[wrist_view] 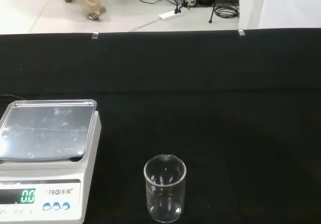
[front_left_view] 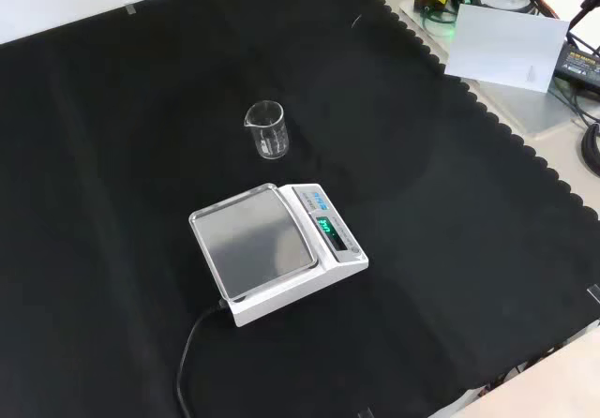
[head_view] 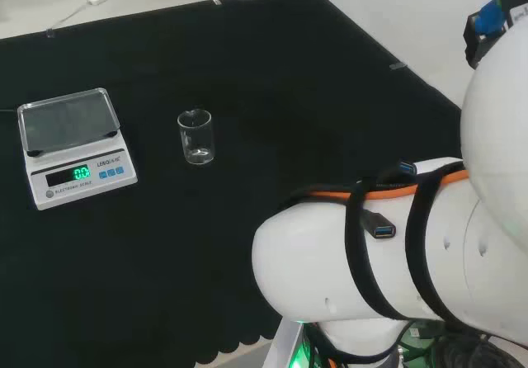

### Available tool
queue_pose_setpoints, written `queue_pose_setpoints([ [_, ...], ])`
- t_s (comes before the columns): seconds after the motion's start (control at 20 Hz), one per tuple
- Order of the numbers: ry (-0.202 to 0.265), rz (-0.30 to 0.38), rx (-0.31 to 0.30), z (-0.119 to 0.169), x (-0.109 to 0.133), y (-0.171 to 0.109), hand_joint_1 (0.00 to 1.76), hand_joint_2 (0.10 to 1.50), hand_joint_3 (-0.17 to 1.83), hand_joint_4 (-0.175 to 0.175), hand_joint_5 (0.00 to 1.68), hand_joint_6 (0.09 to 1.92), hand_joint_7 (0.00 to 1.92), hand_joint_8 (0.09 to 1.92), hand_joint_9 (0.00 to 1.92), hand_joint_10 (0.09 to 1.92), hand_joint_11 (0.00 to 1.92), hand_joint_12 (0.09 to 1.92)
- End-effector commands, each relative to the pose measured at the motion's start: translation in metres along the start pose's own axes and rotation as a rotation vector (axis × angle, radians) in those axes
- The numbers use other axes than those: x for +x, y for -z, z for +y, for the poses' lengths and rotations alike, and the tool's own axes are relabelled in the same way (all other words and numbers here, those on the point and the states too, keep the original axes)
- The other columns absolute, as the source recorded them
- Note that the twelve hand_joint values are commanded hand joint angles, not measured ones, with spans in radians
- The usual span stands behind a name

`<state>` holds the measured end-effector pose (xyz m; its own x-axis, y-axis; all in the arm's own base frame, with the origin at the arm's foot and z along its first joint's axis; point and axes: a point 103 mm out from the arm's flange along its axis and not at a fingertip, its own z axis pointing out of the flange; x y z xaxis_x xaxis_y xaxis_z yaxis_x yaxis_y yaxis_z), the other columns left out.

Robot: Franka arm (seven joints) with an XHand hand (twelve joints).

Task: Pick up the beaker.

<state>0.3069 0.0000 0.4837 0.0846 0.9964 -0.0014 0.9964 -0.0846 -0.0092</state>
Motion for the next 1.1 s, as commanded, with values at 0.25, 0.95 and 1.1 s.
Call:
queue_pose_setpoints([
  [0.25,-0.17,0.055,-0.065,-0.05,-0.12,0.104,0.62,0.7,0.09,-0.06,0.32,0.09,0.35,0.7,0.38,0.86,0.11,1.49],
  [0.95,-0.139,0.069,0.082,-0.005,-0.116,-0.007,0.64,0.7,0.09,-0.058,0.32,0.09,0.34,0.73,0.38,0.86,0.09,1.51],
  [1.1,-0.128,0.071,0.122,0.005,-0.11,-0.036,0.65,0.7,0.09,-0.056,0.32,0.09,0.34,0.73,0.38,0.86,0.09,1.51],
])
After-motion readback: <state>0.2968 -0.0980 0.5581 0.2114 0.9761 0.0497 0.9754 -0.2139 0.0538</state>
